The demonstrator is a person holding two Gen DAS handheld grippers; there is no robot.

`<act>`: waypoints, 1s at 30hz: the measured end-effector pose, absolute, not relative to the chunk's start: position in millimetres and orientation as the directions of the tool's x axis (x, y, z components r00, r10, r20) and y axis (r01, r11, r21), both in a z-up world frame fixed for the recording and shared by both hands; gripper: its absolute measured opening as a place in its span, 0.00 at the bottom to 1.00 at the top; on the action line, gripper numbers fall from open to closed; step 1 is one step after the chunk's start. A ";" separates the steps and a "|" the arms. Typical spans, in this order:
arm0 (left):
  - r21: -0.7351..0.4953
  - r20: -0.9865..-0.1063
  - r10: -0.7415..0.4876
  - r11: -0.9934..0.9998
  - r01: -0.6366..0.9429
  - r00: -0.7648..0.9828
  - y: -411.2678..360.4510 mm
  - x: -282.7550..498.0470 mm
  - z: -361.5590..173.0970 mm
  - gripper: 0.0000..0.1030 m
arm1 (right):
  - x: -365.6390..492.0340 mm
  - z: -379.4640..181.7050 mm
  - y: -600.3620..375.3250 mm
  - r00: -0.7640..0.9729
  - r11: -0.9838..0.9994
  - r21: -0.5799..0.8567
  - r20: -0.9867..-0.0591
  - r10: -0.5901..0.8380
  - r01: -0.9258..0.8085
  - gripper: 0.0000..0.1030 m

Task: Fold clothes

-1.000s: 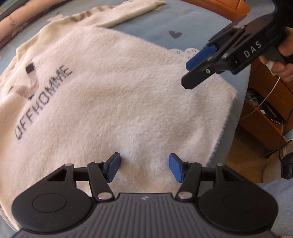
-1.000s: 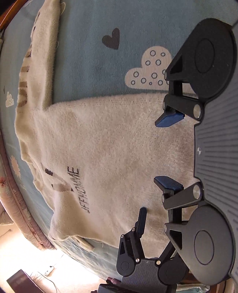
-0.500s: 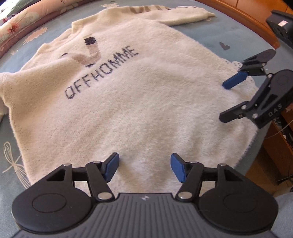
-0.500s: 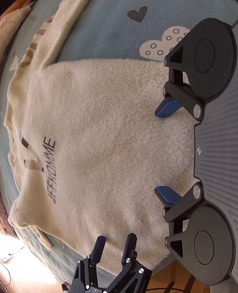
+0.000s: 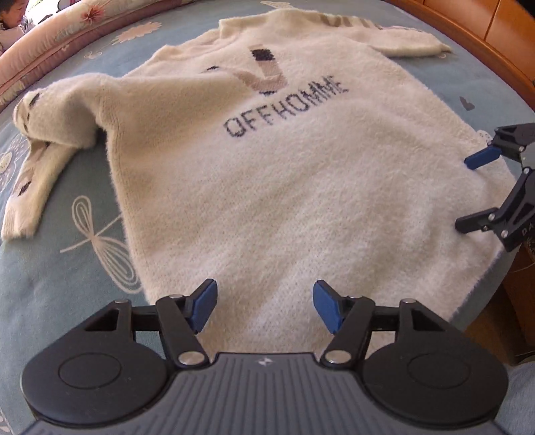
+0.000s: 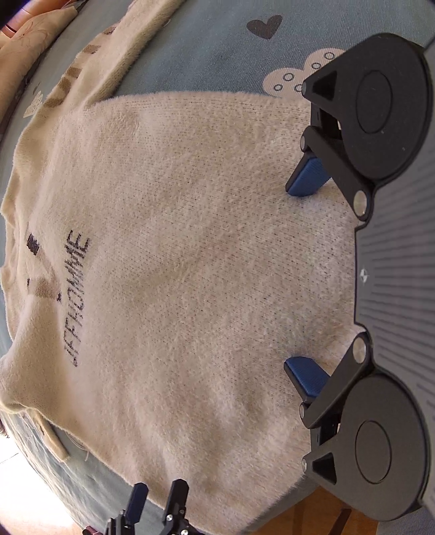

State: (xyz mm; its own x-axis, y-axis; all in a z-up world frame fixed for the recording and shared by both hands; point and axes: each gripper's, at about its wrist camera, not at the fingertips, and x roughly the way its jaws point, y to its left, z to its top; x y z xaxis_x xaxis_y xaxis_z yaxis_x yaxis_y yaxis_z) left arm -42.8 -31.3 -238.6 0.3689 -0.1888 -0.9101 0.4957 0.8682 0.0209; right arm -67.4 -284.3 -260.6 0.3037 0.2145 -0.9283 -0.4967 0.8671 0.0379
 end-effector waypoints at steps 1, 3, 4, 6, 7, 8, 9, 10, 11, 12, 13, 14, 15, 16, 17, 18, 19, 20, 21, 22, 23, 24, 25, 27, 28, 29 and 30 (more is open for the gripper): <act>0.024 -0.911 -0.185 0.869 0.494 0.369 -31.5 -39.1 -242.6 0.63 | -67.6 -261.0 -282.8 0.305 0.868 0.029 -0.930 0.205 -0.495 1.00; 0.034 -0.912 -0.174 0.871 0.490 0.372 -29.8 -33.2 -249.8 0.63 | -66.4 -261.2 -281.7 0.300 0.870 0.025 -0.933 0.197 -0.492 1.00; 0.045 -0.911 -0.162 0.874 0.483 0.378 -23.1 -33.8 -252.0 0.64 | -65.3 -261.3 -281.9 0.295 0.870 0.025 -0.935 0.194 -0.493 1.00; 0.039 -0.909 -0.158 0.889 0.456 0.386 -3.4 -36.0 -254.0 0.65 | -64.2 -261.6 -281.8 0.291 0.870 0.024 -0.938 0.190 -0.493 1.00; 0.035 -0.911 -0.154 0.896 0.443 0.383 5.5 -37.1 -254.4 0.65 | -64.2 -261.9 -281.4 0.291 0.870 0.021 -0.938 0.187 -0.493 1.00; 0.040 -0.917 -0.139 0.900 0.434 0.374 11.7 -38.2 -254.4 0.65 | -64.0 -262.5 -280.9 0.292 0.869 0.016 -0.939 0.183 -0.494 1.00; 0.045 -0.923 -0.125 0.904 0.425 0.363 17.9 -39.3 -254.3 0.68 | -64.0 -262.9 -280.5 0.294 0.870 0.012 -0.939 0.179 -0.493 1.00; 0.045 -0.929 -0.115 0.909 0.415 0.352 23.5 -39.5 -253.7 0.68 | -64.0 -263.3 -280.2 0.296 0.871 0.008 -0.939 0.175 -0.491 1.00; 0.038 -0.931 -0.115 0.913 0.406 0.347 26.3 -38.1 -251.2 0.68 | -64.3 -263.5 -279.6 0.298 0.872 0.005 -0.939 0.172 -0.489 1.00; 0.037 -0.927 -0.119 0.914 0.403 0.356 26.6 -36.8 -247.4 0.64 | -64.7 -263.6 -278.8 0.299 0.874 0.003 -0.939 0.170 -0.487 1.00; 0.037 -0.921 -0.126 0.914 0.404 0.369 25.9 -35.5 -243.5 0.63 | -65.1 -263.7 -278.0 0.300 0.875 0.001 -0.939 0.167 -0.485 1.00; 0.034 -0.911 -0.142 0.909 0.415 0.386 22.9 -34.3 -239.5 0.63 | -65.5 -263.7 -277.2 0.301 0.876 -0.001 -0.939 0.165 -0.483 1.00; 0.018 -0.902 -0.171 0.902 0.431 0.396 18.8 -32.6 -236.3 0.63 | -65.5 -263.9 -276.8 0.301 0.877 -0.003 -0.940 0.162 -0.481 1.00; -0.005 -0.894 -0.206 0.892 0.452 0.398 13.7 -31.0 -234.2 0.63 | -65.1 -264.1 -276.4 0.300 0.878 -0.004 -0.941 0.159 -0.479 1.00; -0.030 -0.889 -0.241 0.879 0.476 0.389 7.7 -29.7 -233.9 0.64 | -64.8 -264.2 -276.1 0.299 0.879 -0.006 -0.942 0.156 -0.478 1.00; -0.052 -0.887 -0.271 0.863 0.503 0.373 1.4 -29.6 -235.5 0.65 | -64.2 -264.2 -275.7 0.296 0.879 -0.007 -0.943 0.153 -0.477 1.00; -0.065 -0.888 -0.292 0.844 0.532 0.355 -4.6 -31.1 -238.5 0.65 | -63.6 -264.2 -275.3 0.292 0.879 -0.007 -0.944 0.150 -0.476 1.00; -0.074 -0.890 -0.306 0.827 0.557 0.337 -9.9 -33.0 -241.9 0.65 | -63.0 -264.2 -274.9 0.289 0.880 -0.008 -0.946 0.147 -0.476 1.00; -0.075 -0.898 -0.306 0.816 0.573 0.318 -12.7 -36.1 -246.5 0.65 | -62.4 -264.3 -274.7 0.286 0.880 -0.009 -0.947 0.145 -0.475 1.00; -0.073 -0.904 -0.300 0.810 0.581 0.305 -12.0 -40.5 -250.1 0.65 | -62.0 -264.3 -274.6 0.284 0.880 -0.009 -0.948 0.143 -0.475 1.00; -0.067 -0.906 -0.294 0.810 0.582 0.305 -7.8 -45.5 -251.6 0.66 | -61.7 -264.4 -274.4 0.282 0.880 -0.010 -0.949 0.141 -0.474 1.00; -0.062 -0.908 -0.289 0.810 0.583 0.304 -3.5 -50.5 -253.1 0.66 | -61.9 -264.4 -274.4 0.282 0.881 -0.011 -0.949 0.140 -0.474 1.00; -0.057 -0.910 -0.283 0.810 0.584 0.304 0.8 -55.5 -254.6 0.67 | -62.2 -264.6 -274.5 0.284 0.881 -0.012 -0.949 0.140 -0.473 1.00; -0.049 -0.916 -0.269 0.811 0.583 0.298 9.1 -64.2 -254.6 0.67 | -62.9 -264.9 -275.1 0.287 0.882 -0.013 -0.948 0.139 -0.471 1.00; -0.047 -0.920 -0.263 0.810 0.584 0.290 12.1 -67.3 -253.5 0.67 | -63.5 -265.1 -275.7 0.291 0.883 -0.014 -0.947 0.140 -0.470 1.00; -0.042 -0.926 -0.253 0.808 0.588 0.282 13.4 -69.0 -251.5 0.67 | -64.1 -265.2 -276.2 0.293 0.883 -0.016 -0.946 0.139 -0.468 1.00; -0.032 -0.929 -0.241 0.806 0.591 0.279 11.2 -68.2 -248.8 0.67 | -64.3 -264.5 -276.4 0.293 0.885 -0.018 -0.947 0.134 -0.465 1.00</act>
State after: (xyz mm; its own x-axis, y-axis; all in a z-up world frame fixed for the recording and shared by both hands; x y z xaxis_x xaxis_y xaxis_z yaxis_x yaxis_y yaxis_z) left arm -68.2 11.2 -248.8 0.2794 -0.2414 -0.9293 0.5908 0.8062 -0.0318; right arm -64.3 -276.4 -264.5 0.2929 0.1344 -0.9466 -0.4654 0.8849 -0.0184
